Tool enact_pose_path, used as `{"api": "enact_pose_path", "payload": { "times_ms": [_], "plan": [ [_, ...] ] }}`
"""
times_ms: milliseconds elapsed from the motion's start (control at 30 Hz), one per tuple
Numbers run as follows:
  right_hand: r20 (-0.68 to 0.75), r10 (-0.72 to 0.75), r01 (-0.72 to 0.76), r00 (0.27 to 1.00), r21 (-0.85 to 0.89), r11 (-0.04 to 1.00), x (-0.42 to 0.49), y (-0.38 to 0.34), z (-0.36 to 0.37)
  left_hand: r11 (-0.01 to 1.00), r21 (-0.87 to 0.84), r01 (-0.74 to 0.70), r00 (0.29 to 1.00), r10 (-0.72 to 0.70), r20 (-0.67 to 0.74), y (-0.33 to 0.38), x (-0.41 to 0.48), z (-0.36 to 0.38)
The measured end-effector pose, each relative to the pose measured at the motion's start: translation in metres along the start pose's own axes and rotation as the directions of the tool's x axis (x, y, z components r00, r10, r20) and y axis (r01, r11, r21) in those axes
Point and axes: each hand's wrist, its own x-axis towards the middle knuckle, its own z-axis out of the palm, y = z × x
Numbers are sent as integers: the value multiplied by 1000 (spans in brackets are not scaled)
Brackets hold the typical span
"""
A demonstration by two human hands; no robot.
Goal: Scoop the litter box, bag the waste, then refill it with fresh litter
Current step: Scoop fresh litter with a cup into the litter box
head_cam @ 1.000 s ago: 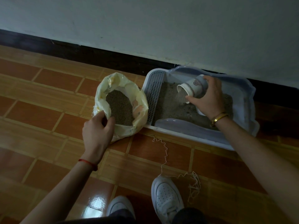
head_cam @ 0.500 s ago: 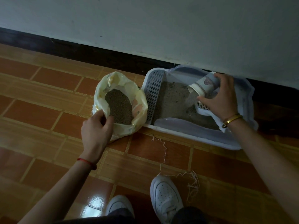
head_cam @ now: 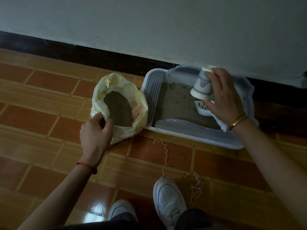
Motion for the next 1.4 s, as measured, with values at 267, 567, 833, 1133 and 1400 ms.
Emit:
{"api": "enact_pose_path", "payload": {
  "times_ms": [267,567,833,1133,1400],
  "plan": [
    [-107,110,-58,988,404,913,37,-61,-4,998,1,65,998,-65,-9,-4,0,-6],
    [89,-242,161,966,526,835,70,-168,15,996,-34,77,997,-76,15,-6,0,-13],
    [171,-445,390,879,281,877,80,-204,37,994,-53,96,995,-96,-2,-9,-2,-20],
    [427,-450,465,784,75,882,90,-246,53,987,-97,128,991,-131,-24,-19,1,-25],
    [526,-390,515,756,-111,850,100,-269,83,984,-133,121,992,-126,-32,-23,0,-31]
  ]
}}
